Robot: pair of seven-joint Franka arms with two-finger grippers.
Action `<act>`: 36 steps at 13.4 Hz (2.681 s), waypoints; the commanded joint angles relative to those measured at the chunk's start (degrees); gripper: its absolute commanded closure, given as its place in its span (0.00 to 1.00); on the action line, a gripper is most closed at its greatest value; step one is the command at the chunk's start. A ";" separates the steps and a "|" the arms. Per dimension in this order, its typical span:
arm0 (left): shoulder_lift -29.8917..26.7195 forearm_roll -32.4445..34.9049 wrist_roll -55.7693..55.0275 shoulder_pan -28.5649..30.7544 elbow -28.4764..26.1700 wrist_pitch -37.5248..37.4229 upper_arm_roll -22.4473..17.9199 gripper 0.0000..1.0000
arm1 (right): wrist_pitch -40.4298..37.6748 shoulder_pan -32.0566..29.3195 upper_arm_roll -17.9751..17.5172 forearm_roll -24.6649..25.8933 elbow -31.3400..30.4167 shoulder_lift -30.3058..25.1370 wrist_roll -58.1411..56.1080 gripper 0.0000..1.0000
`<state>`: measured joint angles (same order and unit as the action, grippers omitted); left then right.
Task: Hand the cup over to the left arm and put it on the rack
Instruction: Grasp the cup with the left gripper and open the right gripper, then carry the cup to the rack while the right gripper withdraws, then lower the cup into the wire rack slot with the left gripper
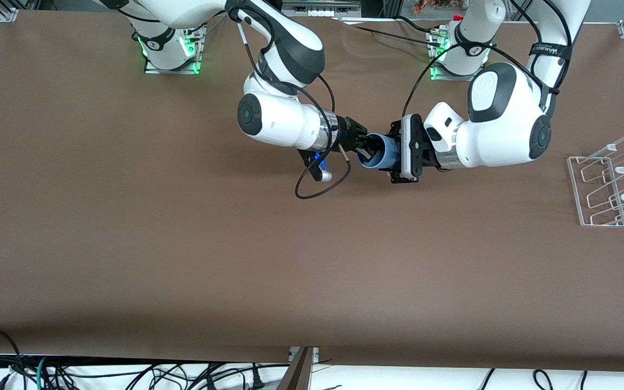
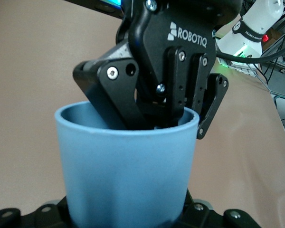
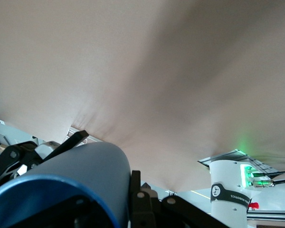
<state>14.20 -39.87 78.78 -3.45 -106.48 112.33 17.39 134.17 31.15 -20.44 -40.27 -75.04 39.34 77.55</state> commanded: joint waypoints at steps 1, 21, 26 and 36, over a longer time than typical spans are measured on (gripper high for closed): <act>-0.49 -1.00 -0.12 0.72 -0.22 0.61 0.28 1.00 | 0.30 0.41 0.05 -0.95 1.39 0.38 1.02 0.87; -2.51 63.30 -5.04 11.01 -0.31 -13.71 -13.96 1.00 | -41.89 -15.85 16.92 21.07 -20.81 -35.01 -52.12 0.00; -2.51 82.54 -6.18 13.73 -0.48 -13.63 -15.45 1.00 | -39.87 -17.42 16.75 39.27 -28.14 -41.54 -67.07 0.00; 3.81 124.55 -18.47 16.19 -6.72 -0.37 -15.63 1.00 | -40.47 -20.68 17.27 43.78 -17.35 -35.39 -72.81 0.00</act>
<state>16.80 77.24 63.91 11.83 -112.05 109.50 1.51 95.92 11.86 -2.98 2.87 -96.34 1.76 5.59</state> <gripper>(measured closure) 0.269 0.000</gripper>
